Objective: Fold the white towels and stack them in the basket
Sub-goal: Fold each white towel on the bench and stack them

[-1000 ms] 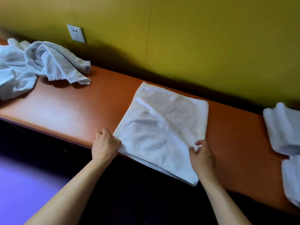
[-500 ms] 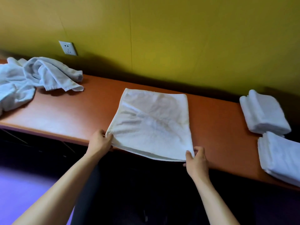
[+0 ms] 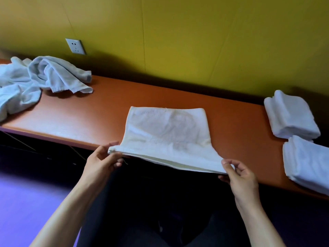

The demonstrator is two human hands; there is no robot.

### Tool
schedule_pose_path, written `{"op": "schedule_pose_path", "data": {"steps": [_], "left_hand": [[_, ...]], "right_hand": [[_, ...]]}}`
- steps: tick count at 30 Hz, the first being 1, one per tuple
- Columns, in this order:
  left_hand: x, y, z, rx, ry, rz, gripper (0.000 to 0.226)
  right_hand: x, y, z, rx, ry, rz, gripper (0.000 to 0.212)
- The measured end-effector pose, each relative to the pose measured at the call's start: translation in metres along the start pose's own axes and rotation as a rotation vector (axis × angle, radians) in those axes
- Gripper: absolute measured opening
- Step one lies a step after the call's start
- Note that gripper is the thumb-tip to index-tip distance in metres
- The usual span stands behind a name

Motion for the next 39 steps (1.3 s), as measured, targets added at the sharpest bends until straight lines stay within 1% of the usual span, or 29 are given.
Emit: {"op": "schedule_pose_path", "data": {"steps": [1, 2, 4, 5, 6, 8, 10, 11, 13, 15, 16, 19, 21, 24, 29, 32, 33, 34, 35, 37, 38, 39], "left_hand": [[0.002, 0.0, 0.001, -0.027, -0.047, 0.036, 0.039], [0.004, 0.0, 0.002, -0.031, -0.118, 0.069, 0.041], [0.01, -0.008, 0.003, 0.031, -0.244, 0.122, 0.033], [0.013, -0.011, 0.002, 0.075, -0.307, 0.149, 0.027], [0.016, -0.017, 0.001, 0.113, -0.382, 0.177, 0.02], [0.022, -0.028, 0.001, 0.147, -0.551, 0.25, 0.006], [0.028, -0.041, 0.001, 0.192, -0.702, 0.31, 0.009], [0.032, -0.048, 0.002, 0.224, -0.735, 0.327, 0.01], [0.039, -0.066, 0.005, 0.259, -0.75, 0.349, 0.016], [0.044, -0.086, 0.013, 0.27, -0.742, 0.351, 0.027], [0.046, -0.098, 0.016, 0.282, -0.741, 0.352, 0.032], [0.05, -0.135, 0.026, 0.311, -0.755, 0.336, 0.039], [0.046, -0.161, 0.031, 0.312, -0.763, 0.294, 0.038], [0.039, -0.195, 0.037, 0.304, -0.812, 0.235, 0.032], [0.039, -0.241, 0.046, 0.338, -0.87, 0.271, 0.032], [0.023, -0.259, 0.049, 0.343, -0.919, 0.195, 0.036], [0.017, -0.259, 0.05, 0.347, -0.948, 0.163, 0.038], [0.013, -0.256, 0.052, 0.364, -1.002, 0.163, 0.039], [0.012, -0.25, 0.055, 0.389, -1.079, 0.215, 0.041], [0.019, -0.227, 0.069, 0.455, -1.25, 0.445, 0.039], [0.022, -0.212, 0.08, 0.469, -1.321, 0.571, 0.037], [0.022, -0.196, 0.092, 0.449, -1.364, 0.666, 0.036]], "right_hand": [[-0.003, -0.002, 0.001, -0.027, -0.046, 0.015, 0.023], [-0.006, -0.004, 0.003, -0.069, -0.091, 0.039, 0.03], [-0.01, -0.009, 0.011, -0.181, -0.167, 0.091, 0.038], [-0.011, -0.014, 0.015, -0.212, -0.158, 0.086, 0.038], [-0.01, -0.022, 0.016, -0.199, -0.094, 0.055, 0.035], [-0.011, -0.04, 0.014, -0.116, 0.112, -0.053, 0.026], [-0.014, -0.058, 0.015, -0.057, 0.295, -0.174, 0.017], [-0.019, -0.066, 0.018, -0.043, 0.366, -0.245, 0.016], [-0.032, -0.082, 0.031, -0.038, 0.43, -0.35, 0.021], [-0.041, -0.101, 0.051, -0.083, 0.418, -0.396, 0.013], [-0.042, -0.113, 0.06, -0.096, 0.408, -0.395, 0.008], [-0.033, -0.158, 0.079, -0.023, 0.364, -0.367, 0.011], [-0.024, -0.185, 0.091, 0.013, 0.379, -0.353, 0.012], [-0.008, -0.217, 0.106, 0.007, 0.433, -0.358, 0.02], [0.003, -0.256, 0.12, 0.035, 0.472, -0.404, 0.034], [0.016, -0.262, 0.128, 0.004, 0.53, -0.353, 0.036], [0.022, -0.259, 0.129, -0.018, 0.561, -0.33, 0.041], [0.025, -0.255, 0.13, -0.04, 0.609, -0.359, 0.049], [0.026, -0.249, 0.131, -0.056, 0.684, -0.442, 0.053], [0.021, -0.233, 0.138, -0.113, 0.859, -0.669, 0.052], [0.021, -0.225, 0.144, -0.176, 0.937, -0.769, 0.049], [0.022, -0.22, 0.153, -0.263, 1.0, -0.827, 0.046]]}}
Point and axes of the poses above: each hand's wrist, its own y-axis away from the middle knuckle, its own z-axis out of the palm, x = y × z, the point moved 5 cm from there along -y, towards the middle knuckle, and after that the axes turned 15 degrees about -y, right-handed, at the moved point
